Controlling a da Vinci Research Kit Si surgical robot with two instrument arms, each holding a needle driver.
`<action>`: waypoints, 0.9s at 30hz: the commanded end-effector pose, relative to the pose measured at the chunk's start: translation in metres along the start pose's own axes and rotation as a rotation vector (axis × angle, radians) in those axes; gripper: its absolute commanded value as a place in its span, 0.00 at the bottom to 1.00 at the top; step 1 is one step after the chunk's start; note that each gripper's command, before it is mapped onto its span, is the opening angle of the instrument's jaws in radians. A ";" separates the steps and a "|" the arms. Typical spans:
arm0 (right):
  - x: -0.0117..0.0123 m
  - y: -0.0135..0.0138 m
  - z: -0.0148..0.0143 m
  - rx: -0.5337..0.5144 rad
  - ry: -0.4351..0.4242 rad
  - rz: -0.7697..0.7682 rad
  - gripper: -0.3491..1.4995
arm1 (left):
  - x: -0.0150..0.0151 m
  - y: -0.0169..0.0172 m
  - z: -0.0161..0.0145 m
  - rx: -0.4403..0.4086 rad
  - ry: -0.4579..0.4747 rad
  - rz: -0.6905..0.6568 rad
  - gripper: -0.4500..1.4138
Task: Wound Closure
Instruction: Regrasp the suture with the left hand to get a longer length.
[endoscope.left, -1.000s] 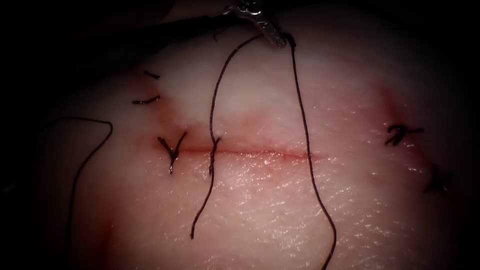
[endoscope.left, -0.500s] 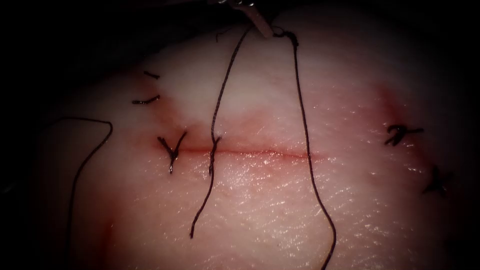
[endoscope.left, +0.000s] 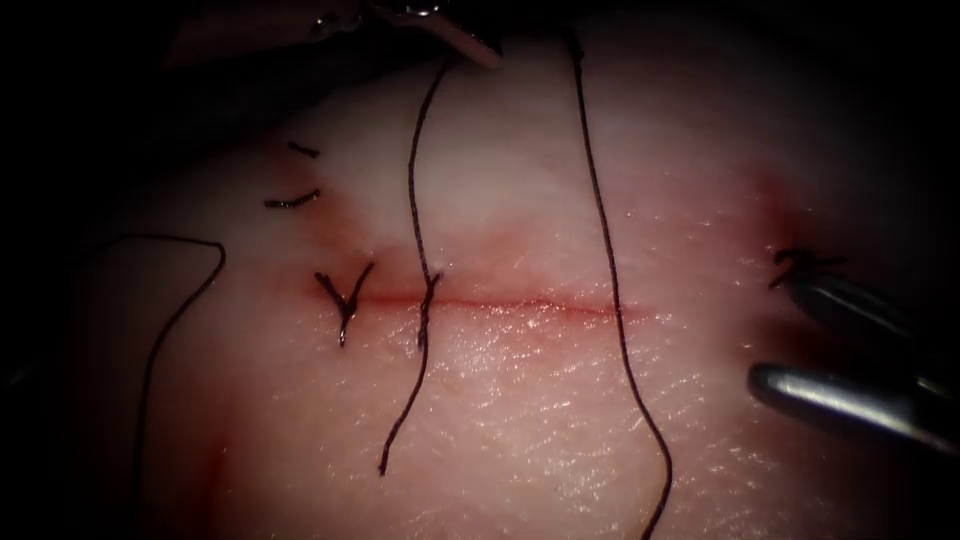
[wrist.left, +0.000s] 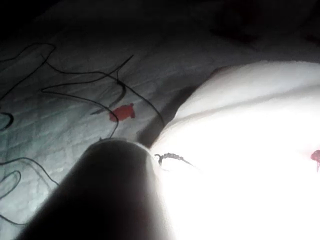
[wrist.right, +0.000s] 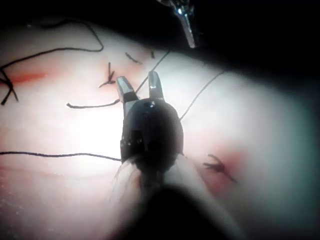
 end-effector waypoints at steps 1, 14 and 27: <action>0.0014 -0.0004 0.0039 0.027 0.024 0.030 0.50 | 0.0006 -0.0005 -0.0008 0.004 0.042 0.006 0.00; -0.0021 -0.0020 0.0139 0.025 0.002 0.075 0.56 | -0.0022 0.0038 -0.0073 0.030 0.263 0.002 0.00; -0.0044 -0.0003 0.0191 -0.088 -0.108 0.071 0.55 | -0.0021 0.0073 -0.0075 0.010 0.299 0.009 0.00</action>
